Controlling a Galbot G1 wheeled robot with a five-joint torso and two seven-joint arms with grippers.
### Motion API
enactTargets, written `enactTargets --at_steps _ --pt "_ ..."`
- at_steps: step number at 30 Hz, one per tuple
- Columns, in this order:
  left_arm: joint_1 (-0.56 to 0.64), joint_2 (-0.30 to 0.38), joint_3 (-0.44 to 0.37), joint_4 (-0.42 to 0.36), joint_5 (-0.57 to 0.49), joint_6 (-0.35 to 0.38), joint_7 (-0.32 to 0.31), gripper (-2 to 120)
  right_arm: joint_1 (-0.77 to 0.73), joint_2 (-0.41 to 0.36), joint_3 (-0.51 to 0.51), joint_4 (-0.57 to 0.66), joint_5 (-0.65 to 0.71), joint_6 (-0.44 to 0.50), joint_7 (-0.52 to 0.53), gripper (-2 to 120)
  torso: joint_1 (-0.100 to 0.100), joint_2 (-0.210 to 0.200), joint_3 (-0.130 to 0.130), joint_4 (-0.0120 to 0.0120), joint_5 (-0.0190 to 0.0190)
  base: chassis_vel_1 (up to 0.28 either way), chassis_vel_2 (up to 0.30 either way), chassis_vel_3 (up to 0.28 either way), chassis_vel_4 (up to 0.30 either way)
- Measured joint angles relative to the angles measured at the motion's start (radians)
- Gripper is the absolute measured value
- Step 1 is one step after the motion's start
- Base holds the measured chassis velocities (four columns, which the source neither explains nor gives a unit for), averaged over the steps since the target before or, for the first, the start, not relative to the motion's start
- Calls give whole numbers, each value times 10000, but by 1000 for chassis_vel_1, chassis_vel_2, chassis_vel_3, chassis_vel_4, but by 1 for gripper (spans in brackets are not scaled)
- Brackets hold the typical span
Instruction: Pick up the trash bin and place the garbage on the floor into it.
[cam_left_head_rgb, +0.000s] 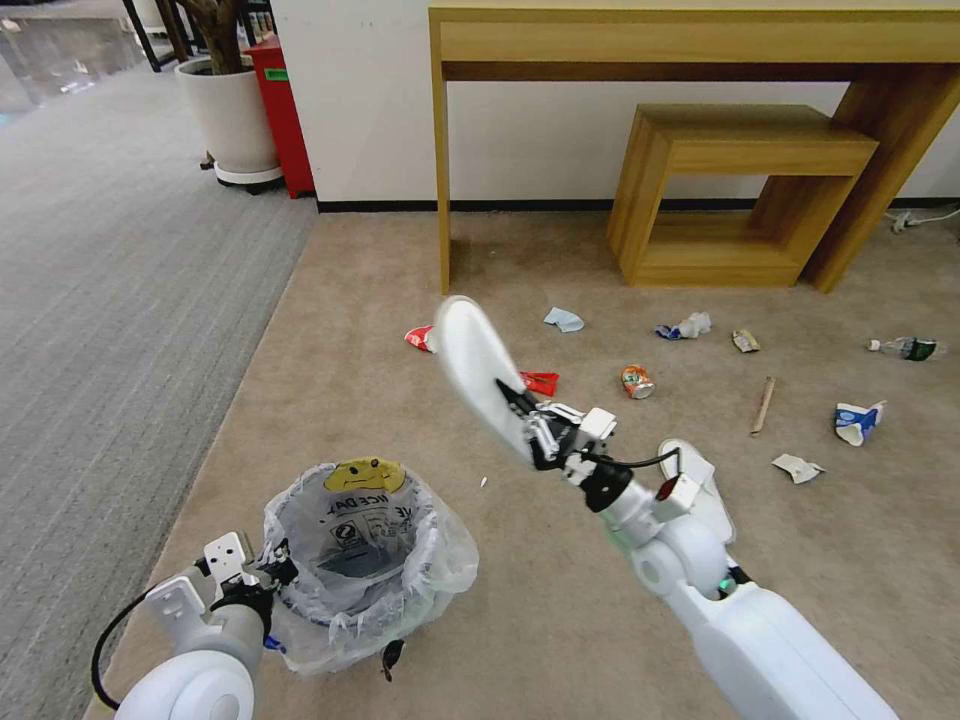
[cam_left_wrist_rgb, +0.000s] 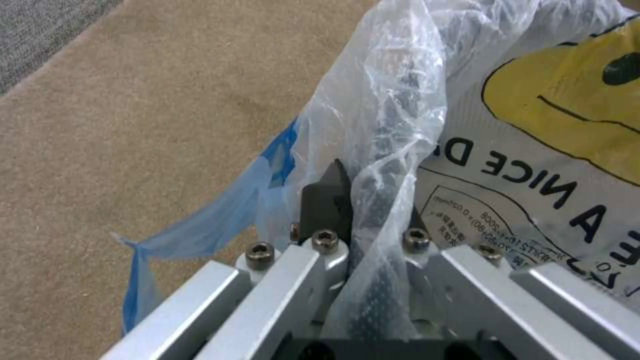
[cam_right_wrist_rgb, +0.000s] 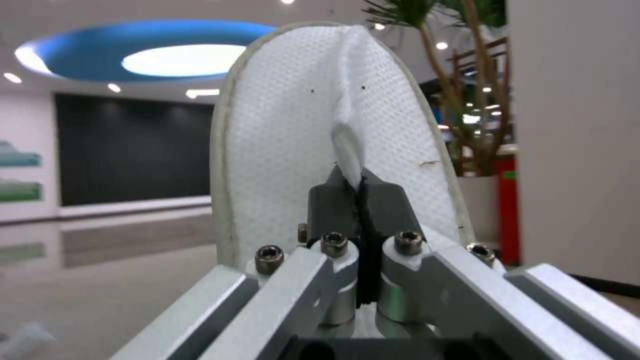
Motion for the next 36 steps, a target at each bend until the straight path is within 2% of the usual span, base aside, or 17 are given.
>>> enactTargets --at_steps 2,7,9,12,21,36 --pt "-1 -20 14 -4 12 10 0 1 144 111 -218 -42 49 14 -27 0 0 -1 0 -1 1 0 0 0 0" --pt "95 -157 91 -127 77 42 -1 1 912 1018 -1281 -516 215 125 -44 0 0 -1 0 1 -1 0 0 0 0" --pt "204 -201 121 -314 68 105 -11 1 1250 1476 -1710 -767 213 167 -48 0 0 0 0 4 -2 0 0 0 0" --pt "351 -199 137 -572 -40 182 -46 1 1427 1737 -2027 -965 172 174 -81 0 0 -1 0 3 0 0 0 0 0" --pt "582 7 252 -1082 -605 401 -228 1 1283 1778 -2757 -1536 101 294 -129 0 0 -1 0 -1 0 0 0 0 0" --pt "529 -2 310 -1046 -589 412 -221 1 1104 1991 -3426 -2316 -358 591 -286 0 0 0 0 1 1 0 0 0 0"
